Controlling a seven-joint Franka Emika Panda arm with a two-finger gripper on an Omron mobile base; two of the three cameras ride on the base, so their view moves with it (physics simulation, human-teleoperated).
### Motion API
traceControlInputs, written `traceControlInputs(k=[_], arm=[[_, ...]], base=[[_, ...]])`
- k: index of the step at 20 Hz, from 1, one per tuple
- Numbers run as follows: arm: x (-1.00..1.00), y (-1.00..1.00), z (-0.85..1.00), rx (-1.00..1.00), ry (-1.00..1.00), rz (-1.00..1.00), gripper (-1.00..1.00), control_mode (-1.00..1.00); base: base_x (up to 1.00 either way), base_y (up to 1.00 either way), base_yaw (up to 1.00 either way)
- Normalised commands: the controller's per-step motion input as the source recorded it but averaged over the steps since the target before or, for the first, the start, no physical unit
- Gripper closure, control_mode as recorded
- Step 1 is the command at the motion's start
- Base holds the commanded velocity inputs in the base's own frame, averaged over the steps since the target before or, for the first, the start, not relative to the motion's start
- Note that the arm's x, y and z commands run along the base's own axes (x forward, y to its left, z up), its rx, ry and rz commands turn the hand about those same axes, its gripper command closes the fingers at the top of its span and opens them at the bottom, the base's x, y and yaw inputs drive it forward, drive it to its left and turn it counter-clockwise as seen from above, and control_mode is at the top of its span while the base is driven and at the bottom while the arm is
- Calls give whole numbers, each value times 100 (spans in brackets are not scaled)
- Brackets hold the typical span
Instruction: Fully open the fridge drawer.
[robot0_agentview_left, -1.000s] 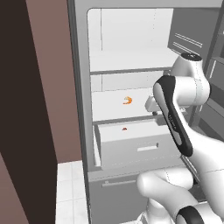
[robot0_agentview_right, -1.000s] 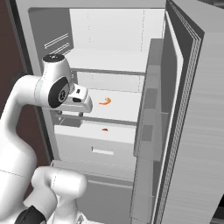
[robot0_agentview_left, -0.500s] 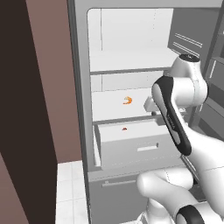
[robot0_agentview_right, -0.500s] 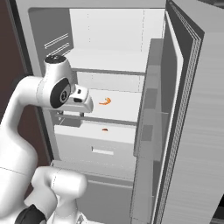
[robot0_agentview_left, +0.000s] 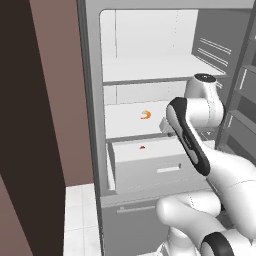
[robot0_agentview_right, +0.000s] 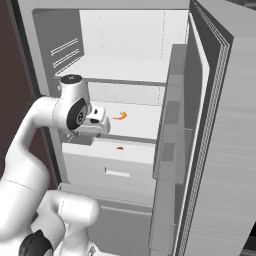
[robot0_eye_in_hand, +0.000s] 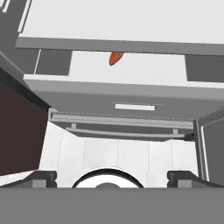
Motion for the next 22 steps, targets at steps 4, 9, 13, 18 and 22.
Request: traceControlInputs(k=[4, 9, 13, 18, 22], arm=[[25, 0, -40, 0, 0, 0, -100, -100], [4, 0, -17, 0, 0, 0, -100, -100], [1, 0, -12, 0, 0, 0, -100, -100], [6, 0, -9, 0, 0, 0, -100, -100], [37, 0, -7, 0, 0, 0, -100, -100]], base=[[0, 0, 0], [0, 0, 0], [0, 0, 0], [0, 0, 0], [0, 0, 0]])
